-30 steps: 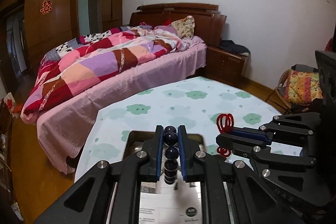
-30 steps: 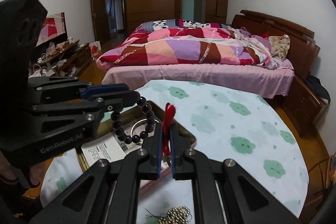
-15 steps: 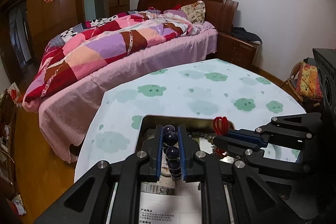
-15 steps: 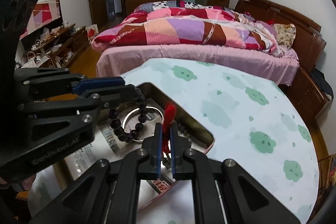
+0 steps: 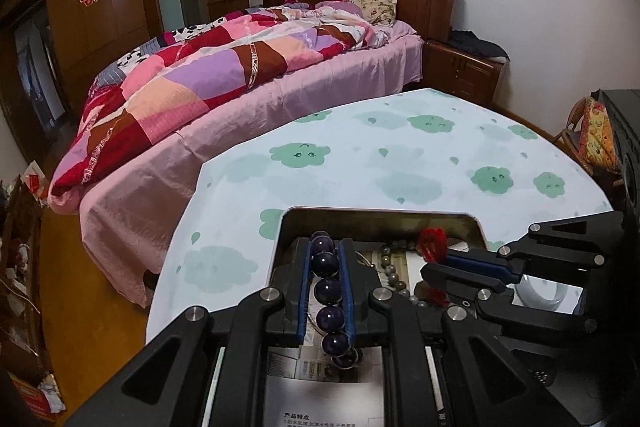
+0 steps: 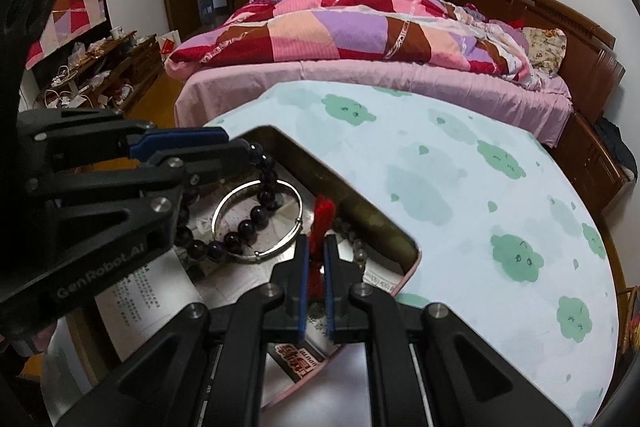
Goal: Organize jewelry
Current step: 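Carry both bracelets over the tin and open both tools to drop them in, then move the right tool to the pale jade bangle and close around it, then close the left tool on the gold chain lying on the table, then drop the gold chain into the tin with the left tool while the right tool drops the bangle, then grasp the silver watch with the left tool while the right tool grasps the pearl necklace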
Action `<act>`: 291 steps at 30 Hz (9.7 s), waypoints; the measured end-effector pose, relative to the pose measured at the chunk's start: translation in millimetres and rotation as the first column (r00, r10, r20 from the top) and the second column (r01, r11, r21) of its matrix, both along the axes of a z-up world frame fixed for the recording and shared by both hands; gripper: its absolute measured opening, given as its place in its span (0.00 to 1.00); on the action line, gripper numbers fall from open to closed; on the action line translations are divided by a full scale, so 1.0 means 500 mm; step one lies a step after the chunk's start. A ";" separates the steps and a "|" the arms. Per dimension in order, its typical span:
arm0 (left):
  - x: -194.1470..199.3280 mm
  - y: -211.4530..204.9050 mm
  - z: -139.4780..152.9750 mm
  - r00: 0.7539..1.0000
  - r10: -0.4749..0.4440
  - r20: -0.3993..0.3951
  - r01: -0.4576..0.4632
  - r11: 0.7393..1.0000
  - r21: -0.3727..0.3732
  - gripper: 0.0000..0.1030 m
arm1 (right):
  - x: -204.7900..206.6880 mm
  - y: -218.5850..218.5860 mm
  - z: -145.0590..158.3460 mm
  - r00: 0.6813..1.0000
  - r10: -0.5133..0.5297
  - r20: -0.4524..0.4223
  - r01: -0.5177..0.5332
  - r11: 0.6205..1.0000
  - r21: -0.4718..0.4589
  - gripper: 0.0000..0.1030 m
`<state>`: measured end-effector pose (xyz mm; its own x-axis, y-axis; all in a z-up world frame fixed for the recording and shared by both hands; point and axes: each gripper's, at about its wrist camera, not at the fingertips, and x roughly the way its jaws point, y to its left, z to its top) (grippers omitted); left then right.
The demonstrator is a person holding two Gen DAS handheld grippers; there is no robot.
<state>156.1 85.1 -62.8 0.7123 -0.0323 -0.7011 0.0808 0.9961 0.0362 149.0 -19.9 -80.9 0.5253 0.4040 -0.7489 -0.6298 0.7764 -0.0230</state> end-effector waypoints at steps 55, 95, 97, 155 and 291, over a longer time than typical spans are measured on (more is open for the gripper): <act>-0.136 -0.167 0.003 0.999 -0.019 0.031 0.019 1.000 0.001 0.67 | -0.008 -0.247 -0.052 0.970 -0.219 -0.105 0.219 0.976 -0.009 0.95; -0.147 -0.317 -0.083 0.969 -0.214 -0.121 0.225 0.971 0.082 0.42 | -0.061 -0.351 -0.040 0.954 -0.300 -0.026 0.300 0.954 0.009 0.76; -0.148 -0.320 -0.084 0.969 -0.216 -0.122 0.228 0.970 0.090 0.41 | -0.060 -0.351 -0.040 0.954 -0.298 -0.028 0.298 0.954 0.008 0.76; -0.187 -0.234 0.133 0.961 -0.233 0.147 0.249 0.963 -0.102 0.04 | -0.087 -0.311 0.045 0.963 -0.261 0.062 0.258 0.964 0.061 0.76; -0.256 -0.256 -0.078 0.931 -0.354 -0.085 0.337 0.927 -0.164 0.46 | -0.242 -0.344 -0.069 0.948 -0.302 -0.096 0.309 0.949 0.061 0.59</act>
<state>28.0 -42.8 -101.8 0.5564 -0.3689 -0.7445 0.4162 0.8993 -0.1345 28.0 -191.9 -115.5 0.5688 0.2903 -0.7695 -0.3591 0.9294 0.0852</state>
